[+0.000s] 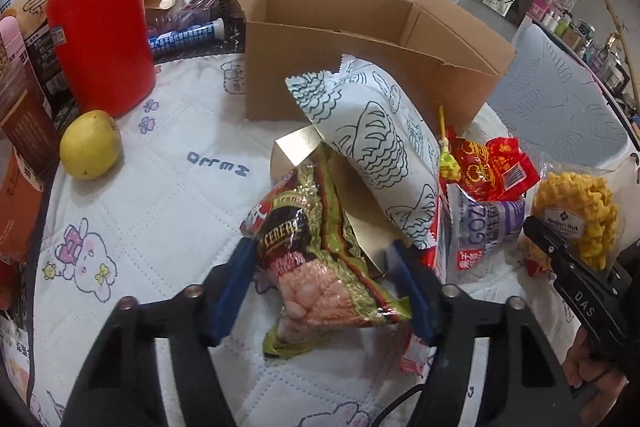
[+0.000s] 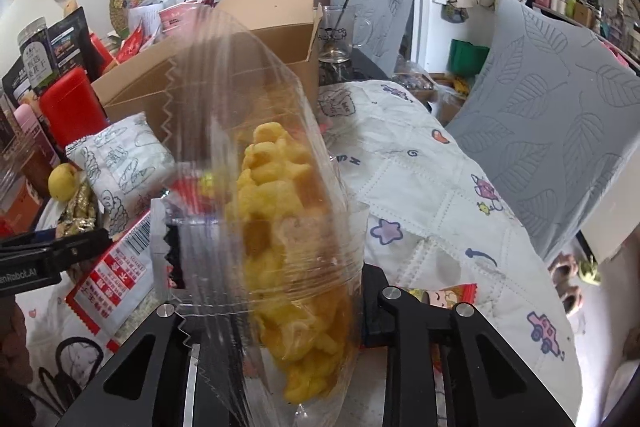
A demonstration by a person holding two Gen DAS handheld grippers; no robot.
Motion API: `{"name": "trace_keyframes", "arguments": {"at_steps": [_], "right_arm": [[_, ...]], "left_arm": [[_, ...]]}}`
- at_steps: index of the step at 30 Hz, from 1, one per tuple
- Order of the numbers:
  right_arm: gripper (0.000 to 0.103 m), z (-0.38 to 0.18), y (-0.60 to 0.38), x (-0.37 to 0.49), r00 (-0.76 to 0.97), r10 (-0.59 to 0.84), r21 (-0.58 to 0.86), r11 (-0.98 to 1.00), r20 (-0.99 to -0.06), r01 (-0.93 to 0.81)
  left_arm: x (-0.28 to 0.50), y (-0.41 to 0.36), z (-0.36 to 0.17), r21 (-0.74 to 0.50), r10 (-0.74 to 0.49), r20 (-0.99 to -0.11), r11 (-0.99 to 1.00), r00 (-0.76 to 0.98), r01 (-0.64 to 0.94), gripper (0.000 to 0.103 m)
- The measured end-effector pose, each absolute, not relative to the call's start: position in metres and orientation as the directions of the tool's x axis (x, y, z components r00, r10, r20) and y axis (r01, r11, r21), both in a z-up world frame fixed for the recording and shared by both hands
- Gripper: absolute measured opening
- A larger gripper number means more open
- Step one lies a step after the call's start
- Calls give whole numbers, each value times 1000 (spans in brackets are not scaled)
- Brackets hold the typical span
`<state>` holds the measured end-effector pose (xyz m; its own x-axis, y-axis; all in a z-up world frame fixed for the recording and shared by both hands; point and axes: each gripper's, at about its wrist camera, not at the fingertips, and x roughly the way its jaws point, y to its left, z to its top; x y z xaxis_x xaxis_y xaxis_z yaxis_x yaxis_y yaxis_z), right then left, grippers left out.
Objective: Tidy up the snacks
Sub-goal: 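Grasp the waffle crisp bag with the right gripper while the left gripper grasps the green nut bag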
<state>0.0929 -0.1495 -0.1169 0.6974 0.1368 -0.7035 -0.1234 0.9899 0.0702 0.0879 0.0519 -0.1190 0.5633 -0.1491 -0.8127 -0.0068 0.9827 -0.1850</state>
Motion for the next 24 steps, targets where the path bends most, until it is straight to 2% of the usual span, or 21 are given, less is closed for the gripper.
{"name": "trace_keyframes", "arguments": {"at_steps": [1,3,5,14,24], "right_arm": [[27,-116,-150,92,699,137,70,990,-701,-124],[27,-114,-149,89,703,143,72,989,-696,-129],[26,-112,-148,84,705,154,80,987,-692,-137],[26,-100,-144,53,720,188,100,982,-668,-163],[26,-100,-139,24,699,242,129,969,-674,-211]], "left_arm": [[86,51,-117,-167,-135,-809,986,572,-3,57],[81,51,-115,-130,-104,-807,992,581,-3,43],[76,53,-113,-115,-93,-805,993,586,-1,41],[45,57,-107,-152,-141,-811,988,568,28,40],[16,54,-112,-114,-133,-831,991,539,68,40]]}}
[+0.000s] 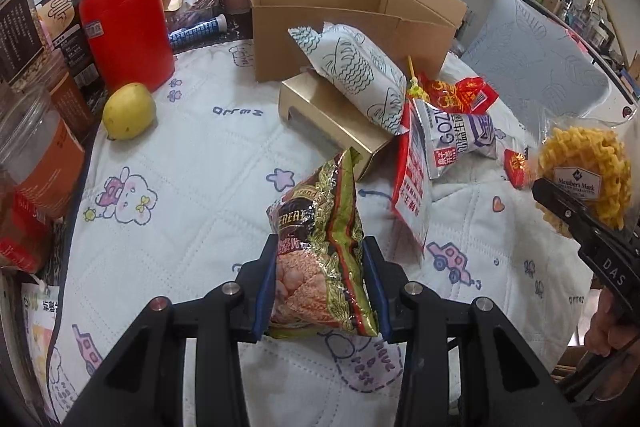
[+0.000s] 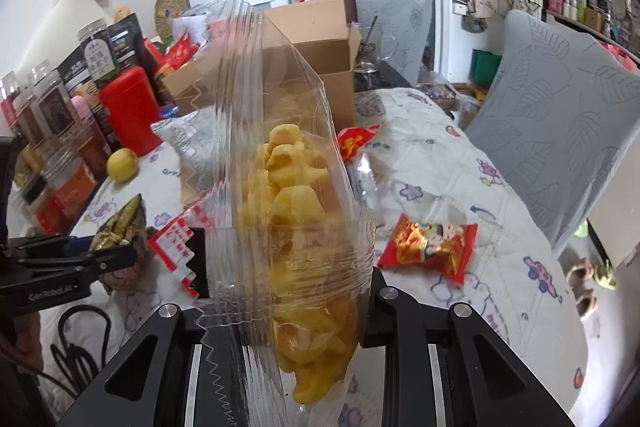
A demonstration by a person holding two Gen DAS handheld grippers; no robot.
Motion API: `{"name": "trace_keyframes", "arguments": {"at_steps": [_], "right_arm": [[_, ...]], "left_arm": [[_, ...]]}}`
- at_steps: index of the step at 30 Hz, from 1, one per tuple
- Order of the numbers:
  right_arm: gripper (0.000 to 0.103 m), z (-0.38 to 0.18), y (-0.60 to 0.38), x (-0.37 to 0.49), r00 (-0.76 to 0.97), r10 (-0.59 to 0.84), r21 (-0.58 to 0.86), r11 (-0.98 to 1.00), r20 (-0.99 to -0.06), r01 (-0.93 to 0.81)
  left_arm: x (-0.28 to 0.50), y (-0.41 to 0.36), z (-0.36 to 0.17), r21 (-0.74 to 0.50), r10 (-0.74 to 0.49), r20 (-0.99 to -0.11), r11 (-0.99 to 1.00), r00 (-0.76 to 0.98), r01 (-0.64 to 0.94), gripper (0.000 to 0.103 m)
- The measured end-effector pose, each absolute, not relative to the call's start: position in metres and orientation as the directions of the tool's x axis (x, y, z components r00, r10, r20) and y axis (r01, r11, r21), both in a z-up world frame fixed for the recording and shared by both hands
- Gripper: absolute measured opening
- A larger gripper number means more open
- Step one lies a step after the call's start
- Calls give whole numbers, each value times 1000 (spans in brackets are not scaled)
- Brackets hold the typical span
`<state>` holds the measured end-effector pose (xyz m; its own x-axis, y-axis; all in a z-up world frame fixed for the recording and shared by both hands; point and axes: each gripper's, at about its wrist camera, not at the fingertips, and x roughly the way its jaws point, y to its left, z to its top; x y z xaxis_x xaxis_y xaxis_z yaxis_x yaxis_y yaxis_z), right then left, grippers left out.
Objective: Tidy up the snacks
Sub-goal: 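Grasp the waffle crisp bag with the right gripper while the left gripper grasps the green nut bag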
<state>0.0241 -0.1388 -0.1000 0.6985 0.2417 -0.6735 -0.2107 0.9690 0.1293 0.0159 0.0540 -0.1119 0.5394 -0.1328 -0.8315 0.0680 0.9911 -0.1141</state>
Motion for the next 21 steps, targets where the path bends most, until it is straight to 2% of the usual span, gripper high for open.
{"name": "trace_keyframes", "arguments": {"at_steps": [7,11,14,21], "right_arm": [[26,-111,-137,21,668,242,141,969,-704,-202],[26,-115,-135,20,657,241,139,969,-714,-205],[26,-118,-135,19,650,254,154,966,-716,-208],[26,-116,-134,16,652,259,157,965,-712,-212]], "left_arm": [[22,46,-126,-29,-66,-840,997,538,77,42],[28,58,-142,-98,-110,-852,994,512,49,42],[27,61,-141,-90,-97,-848,995,520,40,38],[20,64,-133,-126,-132,-837,991,530,47,36]]}}
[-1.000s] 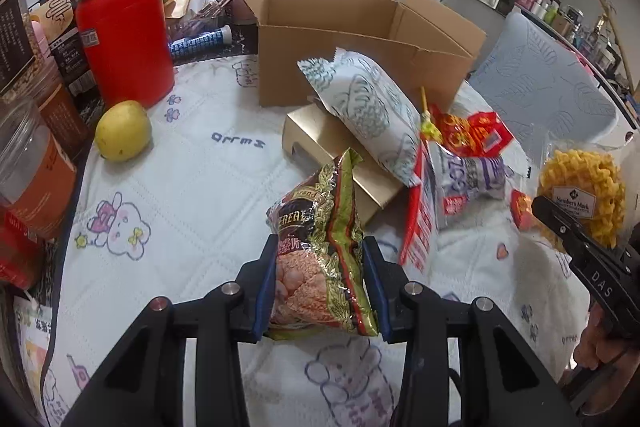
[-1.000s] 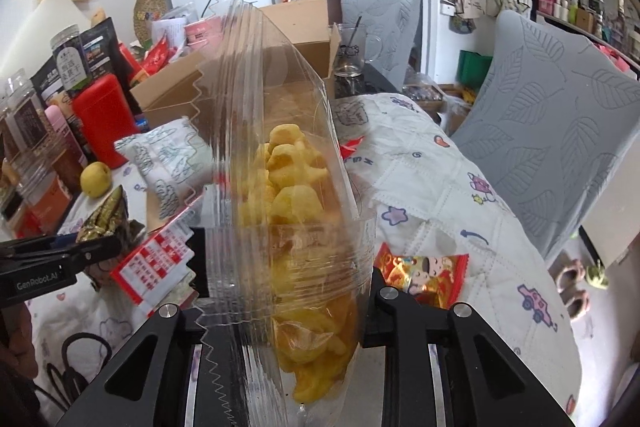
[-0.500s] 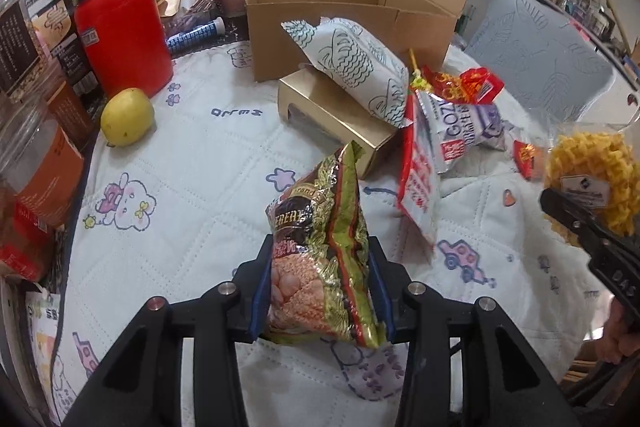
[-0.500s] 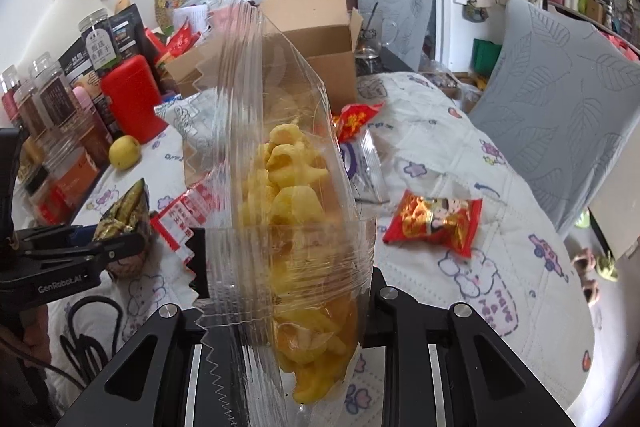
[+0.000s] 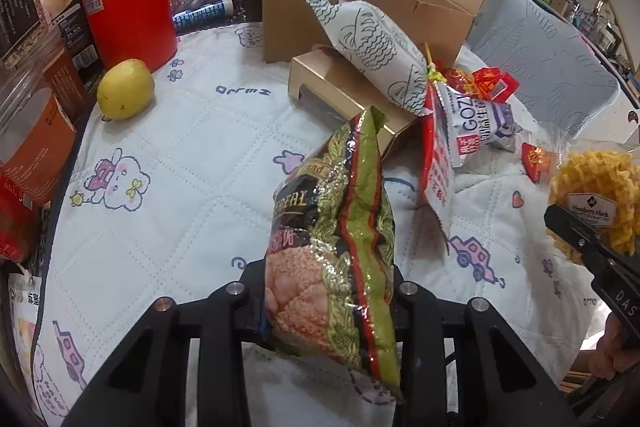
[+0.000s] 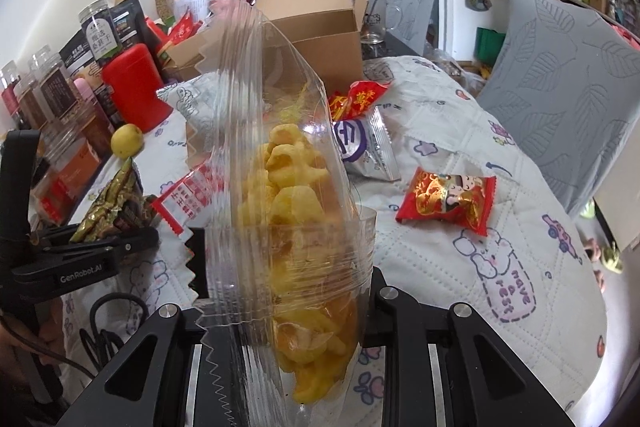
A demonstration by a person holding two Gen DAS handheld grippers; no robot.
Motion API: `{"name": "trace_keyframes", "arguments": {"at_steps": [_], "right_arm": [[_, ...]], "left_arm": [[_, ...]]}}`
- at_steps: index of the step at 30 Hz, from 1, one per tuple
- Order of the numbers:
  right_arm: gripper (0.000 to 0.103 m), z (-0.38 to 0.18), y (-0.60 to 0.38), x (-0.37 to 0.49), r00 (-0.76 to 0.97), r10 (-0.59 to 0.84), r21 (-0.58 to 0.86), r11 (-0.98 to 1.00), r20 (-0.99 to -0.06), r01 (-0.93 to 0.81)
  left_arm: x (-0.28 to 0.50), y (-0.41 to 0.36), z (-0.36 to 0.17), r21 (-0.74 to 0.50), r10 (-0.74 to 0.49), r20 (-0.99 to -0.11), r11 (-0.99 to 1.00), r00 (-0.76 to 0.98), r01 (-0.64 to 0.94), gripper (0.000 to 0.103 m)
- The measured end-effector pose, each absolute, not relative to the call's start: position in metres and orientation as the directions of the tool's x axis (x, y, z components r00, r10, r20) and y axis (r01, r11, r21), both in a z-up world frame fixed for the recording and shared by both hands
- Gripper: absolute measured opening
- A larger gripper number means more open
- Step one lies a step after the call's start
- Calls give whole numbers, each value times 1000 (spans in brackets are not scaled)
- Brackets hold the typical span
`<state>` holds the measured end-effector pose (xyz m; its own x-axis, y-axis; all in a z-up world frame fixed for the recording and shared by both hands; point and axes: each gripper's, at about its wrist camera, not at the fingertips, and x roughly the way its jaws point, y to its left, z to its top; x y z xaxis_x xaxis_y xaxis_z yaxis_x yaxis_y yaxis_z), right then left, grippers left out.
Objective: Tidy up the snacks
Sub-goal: 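Grasp the waffle crisp bag with the right gripper while the left gripper grasps the green nut bag, then lift both bags and carry them over the open cardboard box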
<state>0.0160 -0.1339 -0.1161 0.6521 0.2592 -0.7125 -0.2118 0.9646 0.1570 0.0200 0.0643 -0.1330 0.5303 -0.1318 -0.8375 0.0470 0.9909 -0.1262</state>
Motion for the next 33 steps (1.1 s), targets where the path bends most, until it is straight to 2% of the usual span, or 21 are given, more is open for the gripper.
{"name": "trace_keyframes", "arguments": {"at_steps": [22,33], "right_arm": [[26,-73,-109,-8,659,398,201,912,-639,-357],[26,-36,-101,10,693,406,133,901,-596,-413]], "left_arm": [[3,33,-50,-108,-188,-714,981,675,160,36],[19,23,-5,-51,-203,-642,973,740,223,36]]}}
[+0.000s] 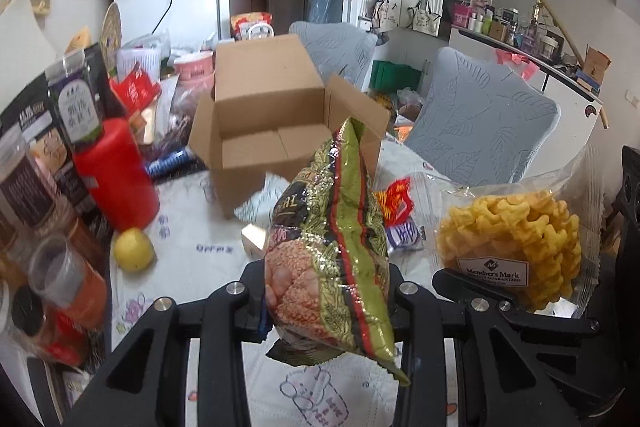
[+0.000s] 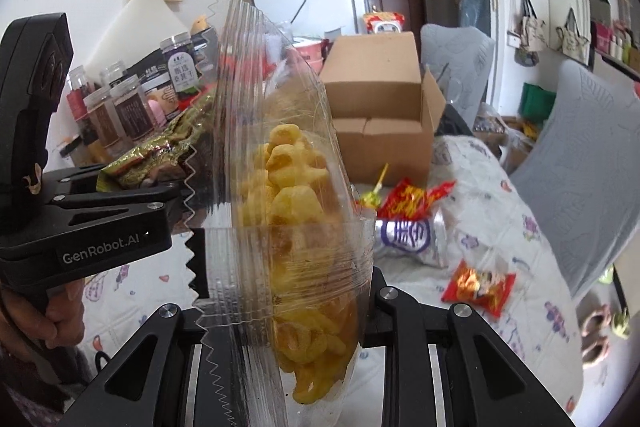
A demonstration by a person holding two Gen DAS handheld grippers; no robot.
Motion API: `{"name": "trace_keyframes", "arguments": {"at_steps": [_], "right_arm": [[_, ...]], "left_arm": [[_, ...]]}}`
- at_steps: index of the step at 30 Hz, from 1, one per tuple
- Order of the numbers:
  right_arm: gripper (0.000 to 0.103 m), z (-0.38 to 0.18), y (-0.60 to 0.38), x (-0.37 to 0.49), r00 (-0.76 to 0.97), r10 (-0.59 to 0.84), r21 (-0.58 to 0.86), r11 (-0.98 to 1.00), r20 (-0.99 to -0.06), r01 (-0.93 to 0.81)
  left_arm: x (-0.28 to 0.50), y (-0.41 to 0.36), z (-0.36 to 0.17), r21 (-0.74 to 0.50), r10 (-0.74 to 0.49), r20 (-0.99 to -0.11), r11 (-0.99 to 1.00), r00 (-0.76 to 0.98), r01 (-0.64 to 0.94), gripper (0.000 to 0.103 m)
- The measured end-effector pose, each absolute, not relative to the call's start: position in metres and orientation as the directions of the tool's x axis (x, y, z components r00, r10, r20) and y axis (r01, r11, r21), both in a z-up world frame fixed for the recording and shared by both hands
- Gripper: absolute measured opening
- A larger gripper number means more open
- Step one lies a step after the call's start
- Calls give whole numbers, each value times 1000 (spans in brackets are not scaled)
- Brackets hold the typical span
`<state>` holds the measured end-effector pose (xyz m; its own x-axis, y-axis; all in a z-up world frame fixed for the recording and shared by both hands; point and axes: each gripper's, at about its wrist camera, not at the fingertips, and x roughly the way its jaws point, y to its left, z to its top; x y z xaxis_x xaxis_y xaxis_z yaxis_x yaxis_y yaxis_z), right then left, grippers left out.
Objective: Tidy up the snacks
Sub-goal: 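Lift both bags and carry them over the open cardboard box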
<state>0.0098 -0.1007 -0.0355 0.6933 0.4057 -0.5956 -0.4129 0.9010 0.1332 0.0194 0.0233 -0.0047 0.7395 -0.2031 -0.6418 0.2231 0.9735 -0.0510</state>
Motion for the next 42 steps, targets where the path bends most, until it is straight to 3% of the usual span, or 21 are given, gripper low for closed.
{"name": "trace_keyframes", "arguments": {"at_steps": [6,20,34,42], "right_arm": [[26,-13,-98,31,722,390,56,896,-571,-440],[26,20,-93,106,739,431,68,882,-517,-466],[26,27,-81,194,780,391,34,902,-489,-431],[26,22,-74,246,779,386,48,907,-495,-419]], "left_arm": [[40,18,17,-6,-201,-600,969,774,247,36],[112,24,51,24,-178,-514,975,839,222,36],[204,30,52,18,-145,-462,985,875,173,36],[261,36,38,37,-95,-479,991,872,129,36]]}}
